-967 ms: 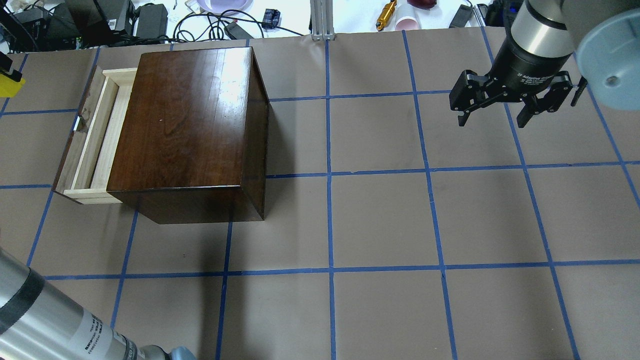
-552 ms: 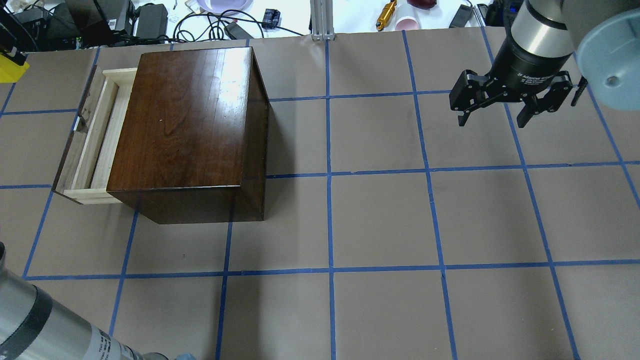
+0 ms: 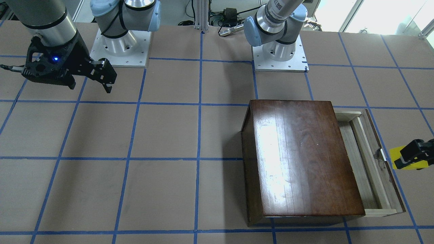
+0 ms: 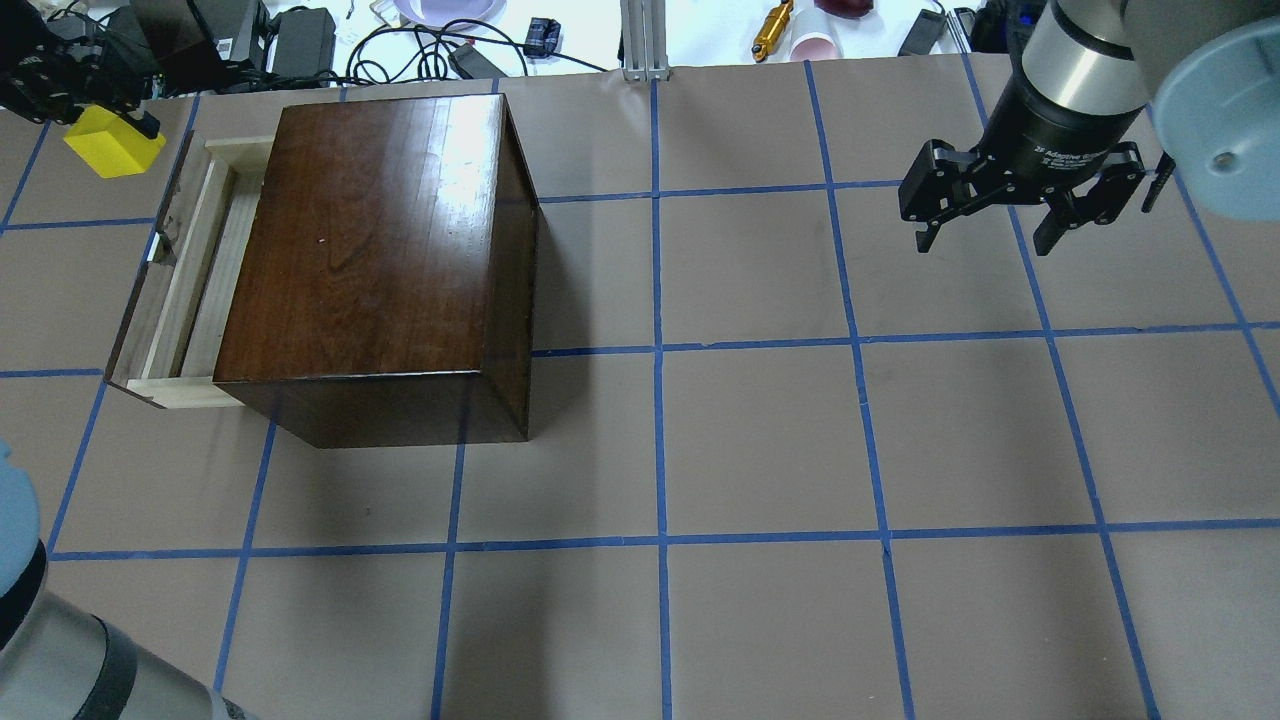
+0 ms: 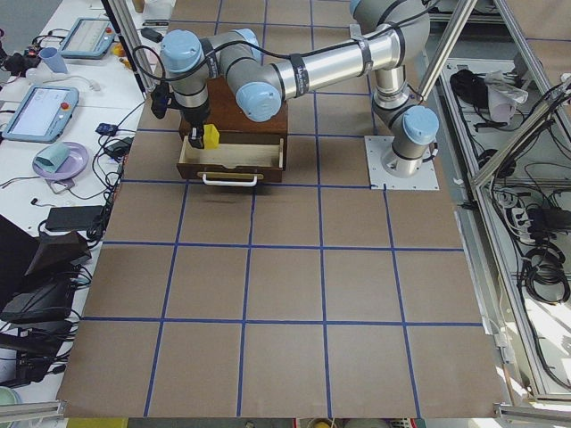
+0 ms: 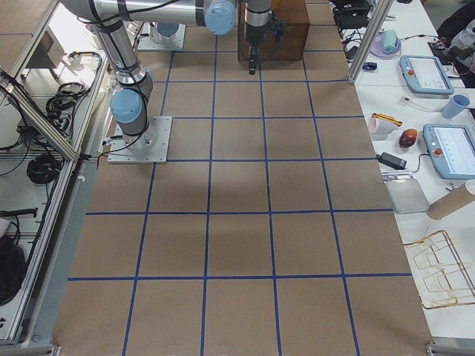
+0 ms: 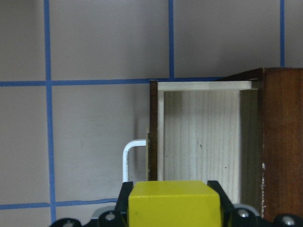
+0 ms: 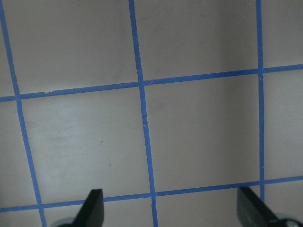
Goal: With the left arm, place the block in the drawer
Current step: 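Lift the yellow cube and carry it over the open drawer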
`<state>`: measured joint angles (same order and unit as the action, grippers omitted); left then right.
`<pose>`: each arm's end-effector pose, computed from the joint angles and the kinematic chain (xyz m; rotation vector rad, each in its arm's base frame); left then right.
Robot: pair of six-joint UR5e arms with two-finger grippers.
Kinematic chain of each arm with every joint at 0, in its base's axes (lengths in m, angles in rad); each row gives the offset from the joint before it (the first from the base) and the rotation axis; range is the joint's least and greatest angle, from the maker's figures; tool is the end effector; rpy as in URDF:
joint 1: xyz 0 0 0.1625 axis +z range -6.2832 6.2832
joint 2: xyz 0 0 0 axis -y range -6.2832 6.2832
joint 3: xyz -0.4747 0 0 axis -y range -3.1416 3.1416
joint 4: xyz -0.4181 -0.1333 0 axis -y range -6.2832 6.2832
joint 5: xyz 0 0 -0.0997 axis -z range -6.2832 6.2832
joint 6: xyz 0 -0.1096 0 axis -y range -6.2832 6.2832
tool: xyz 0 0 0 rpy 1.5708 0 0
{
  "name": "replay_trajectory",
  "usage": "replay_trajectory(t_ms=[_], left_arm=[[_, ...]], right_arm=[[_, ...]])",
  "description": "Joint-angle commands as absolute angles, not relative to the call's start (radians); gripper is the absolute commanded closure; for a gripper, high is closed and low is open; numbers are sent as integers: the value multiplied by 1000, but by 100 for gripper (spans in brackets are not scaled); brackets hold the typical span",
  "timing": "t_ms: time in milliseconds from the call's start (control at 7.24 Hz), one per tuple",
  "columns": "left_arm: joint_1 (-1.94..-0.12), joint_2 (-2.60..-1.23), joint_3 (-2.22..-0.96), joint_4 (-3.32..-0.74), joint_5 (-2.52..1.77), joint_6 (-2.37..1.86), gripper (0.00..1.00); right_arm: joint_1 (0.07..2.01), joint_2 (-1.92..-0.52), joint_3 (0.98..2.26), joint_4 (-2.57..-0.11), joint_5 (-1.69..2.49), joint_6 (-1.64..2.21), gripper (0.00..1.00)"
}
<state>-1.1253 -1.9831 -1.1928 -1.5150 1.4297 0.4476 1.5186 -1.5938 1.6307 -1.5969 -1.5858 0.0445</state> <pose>0.1718 -0.7049 0.4767 -0.0055 -3.0212 0.1215 0.1051 -0.5116 0.5110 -0.1510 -3.1229 -0.0170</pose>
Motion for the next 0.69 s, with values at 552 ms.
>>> replay_trajectory(t_ms=[552], left_arm=[[-1134, -1974, -1423, -1361, 1431, 449, 100]], right_arm=[[1519, -1594, 1631, -1597, -1586, 44, 0]])
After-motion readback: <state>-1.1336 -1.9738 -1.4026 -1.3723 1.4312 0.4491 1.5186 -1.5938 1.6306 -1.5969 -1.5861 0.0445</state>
